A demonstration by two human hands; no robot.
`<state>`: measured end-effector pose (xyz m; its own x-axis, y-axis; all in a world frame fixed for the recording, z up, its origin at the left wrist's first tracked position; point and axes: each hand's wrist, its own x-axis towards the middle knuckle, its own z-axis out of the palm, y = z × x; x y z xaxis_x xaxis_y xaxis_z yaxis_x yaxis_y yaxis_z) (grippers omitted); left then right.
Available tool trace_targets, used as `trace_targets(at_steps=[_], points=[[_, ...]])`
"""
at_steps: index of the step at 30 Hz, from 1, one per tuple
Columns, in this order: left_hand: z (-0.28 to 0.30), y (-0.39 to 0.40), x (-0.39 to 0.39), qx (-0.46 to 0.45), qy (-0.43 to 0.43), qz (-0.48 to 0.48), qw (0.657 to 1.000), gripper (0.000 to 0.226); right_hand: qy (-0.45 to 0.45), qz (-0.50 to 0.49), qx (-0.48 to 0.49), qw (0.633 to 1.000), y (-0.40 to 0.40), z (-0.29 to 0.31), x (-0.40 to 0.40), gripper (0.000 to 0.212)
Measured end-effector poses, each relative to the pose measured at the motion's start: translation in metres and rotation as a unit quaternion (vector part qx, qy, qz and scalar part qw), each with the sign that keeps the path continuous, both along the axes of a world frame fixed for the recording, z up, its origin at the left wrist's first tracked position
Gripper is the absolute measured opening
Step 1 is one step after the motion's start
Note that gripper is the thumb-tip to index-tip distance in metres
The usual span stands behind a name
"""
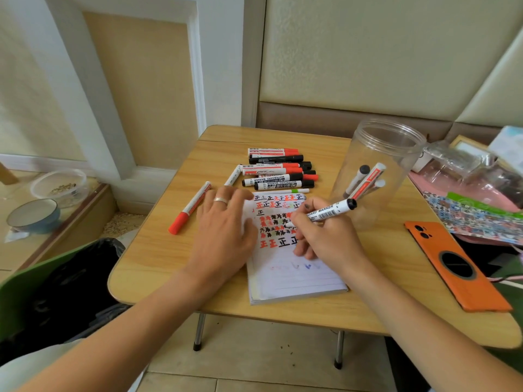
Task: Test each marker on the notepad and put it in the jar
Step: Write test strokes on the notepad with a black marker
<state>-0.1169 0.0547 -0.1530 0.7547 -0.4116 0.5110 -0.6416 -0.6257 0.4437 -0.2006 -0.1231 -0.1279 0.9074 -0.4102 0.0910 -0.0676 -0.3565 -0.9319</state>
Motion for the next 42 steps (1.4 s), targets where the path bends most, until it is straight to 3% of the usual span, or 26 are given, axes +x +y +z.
trace_targets(at_steps=[3,7,11,14,17,20,23,28,31,37,42], points=[[-0.002,0.003,0.005,0.029,0.025,0.091,0.995,0.037,0.003,0.000,0.003,1.000,0.001,-0.002,0.000,0.015],[-0.006,0.006,0.008,0.084,0.054,0.114,0.988,0.020,0.002,0.007,0.010,1.000,0.002,-0.002,0.000,0.013],[-0.002,0.007,0.007,0.005,0.062,0.066,0.996,0.017,-0.010,0.018,0.062,0.998,0.001,0.000,-0.001,0.011],[0.006,0.007,0.002,-0.058,0.033,-0.045,0.997,0.020,-0.011,0.041,0.081,0.996,-0.002,0.001,-0.001,0.011],[0.010,0.003,-0.003,-0.043,0.008,-0.117,0.992,0.020,-0.021,0.053,0.106,0.993,-0.006,-0.001,0.000,0.009],[0.006,0.000,-0.003,-0.019,0.009,-0.114,0.993,0.021,-0.031,0.054,0.152,0.986,-0.007,0.001,-0.001,0.004],[0.003,-0.002,0.000,0.010,0.006,-0.109,0.994,0.022,-0.036,0.056,0.186,0.980,-0.007,0.004,-0.004,0.013],[0.004,-0.005,-0.003,0.037,-0.046,-0.138,0.989,0.024,-0.025,0.072,0.156,0.985,-0.008,0.003,-0.005,0.011],[0.004,-0.004,-0.004,0.008,-0.046,-0.170,0.984,0.022,-0.022,0.085,0.138,0.987,-0.007,-0.001,-0.003,0.006],[0.005,-0.001,-0.002,-0.034,-0.009,-0.183,0.982,0.020,-0.032,0.099,0.115,0.988,-0.014,0.000,-0.002,0.015],[0.005,0.000,0.000,-0.054,0.032,-0.170,0.984,0.019,-0.042,0.056,0.254,0.965,-0.018,0.002,-0.001,0.021]])
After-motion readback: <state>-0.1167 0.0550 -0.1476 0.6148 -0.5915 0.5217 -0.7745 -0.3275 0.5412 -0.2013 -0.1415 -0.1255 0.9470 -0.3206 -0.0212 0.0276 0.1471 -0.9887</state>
